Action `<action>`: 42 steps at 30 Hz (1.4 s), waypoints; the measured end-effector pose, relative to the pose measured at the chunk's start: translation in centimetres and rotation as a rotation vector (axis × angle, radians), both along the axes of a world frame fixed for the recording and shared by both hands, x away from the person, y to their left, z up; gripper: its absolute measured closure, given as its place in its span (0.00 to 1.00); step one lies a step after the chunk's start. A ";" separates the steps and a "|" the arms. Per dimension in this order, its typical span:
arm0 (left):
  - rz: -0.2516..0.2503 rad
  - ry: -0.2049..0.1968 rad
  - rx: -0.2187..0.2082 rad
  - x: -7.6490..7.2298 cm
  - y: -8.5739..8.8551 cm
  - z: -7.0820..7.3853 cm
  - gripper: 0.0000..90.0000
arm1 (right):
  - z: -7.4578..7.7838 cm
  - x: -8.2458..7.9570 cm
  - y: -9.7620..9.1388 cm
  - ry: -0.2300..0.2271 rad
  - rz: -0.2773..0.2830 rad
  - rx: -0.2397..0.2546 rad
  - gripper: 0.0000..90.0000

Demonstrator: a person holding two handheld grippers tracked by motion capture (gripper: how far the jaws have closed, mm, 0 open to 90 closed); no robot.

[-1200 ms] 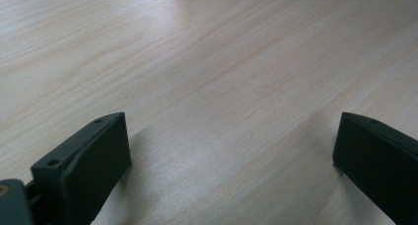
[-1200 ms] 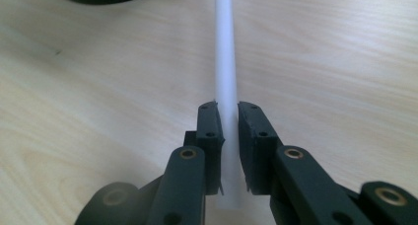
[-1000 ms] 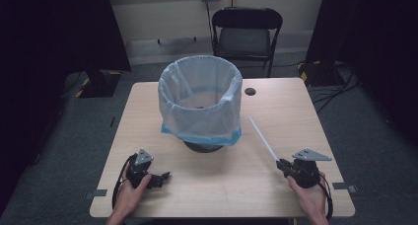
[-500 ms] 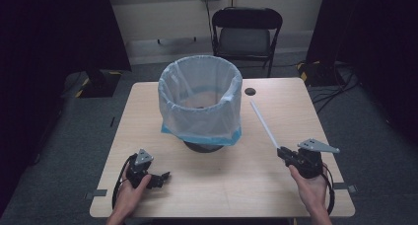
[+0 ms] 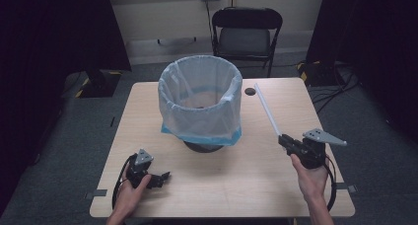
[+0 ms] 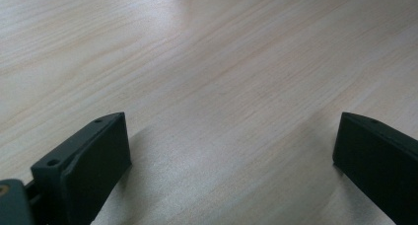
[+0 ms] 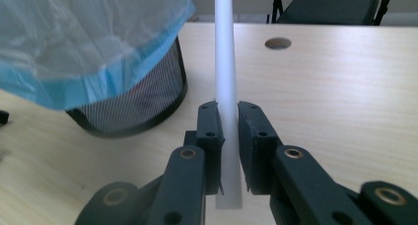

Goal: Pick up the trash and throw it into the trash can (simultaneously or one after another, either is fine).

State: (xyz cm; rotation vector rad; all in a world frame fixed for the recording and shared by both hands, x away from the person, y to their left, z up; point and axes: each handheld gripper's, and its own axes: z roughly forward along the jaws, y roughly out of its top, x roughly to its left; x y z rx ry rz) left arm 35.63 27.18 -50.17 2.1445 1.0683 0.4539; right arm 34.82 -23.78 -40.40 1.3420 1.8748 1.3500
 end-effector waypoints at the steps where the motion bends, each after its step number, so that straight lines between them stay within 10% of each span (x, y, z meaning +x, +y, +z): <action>1: 0.000 0.000 0.000 0.0 0.0 0.0 0.00 | 0.2 0.0 0.0 -0.007 -0.003 0.003 0.89; 42: 0.002 0.002 -0.005 0.0 0.0 0.0 0.00 | 10.0 3.0 2.4 -0.263 0.126 0.130 0.89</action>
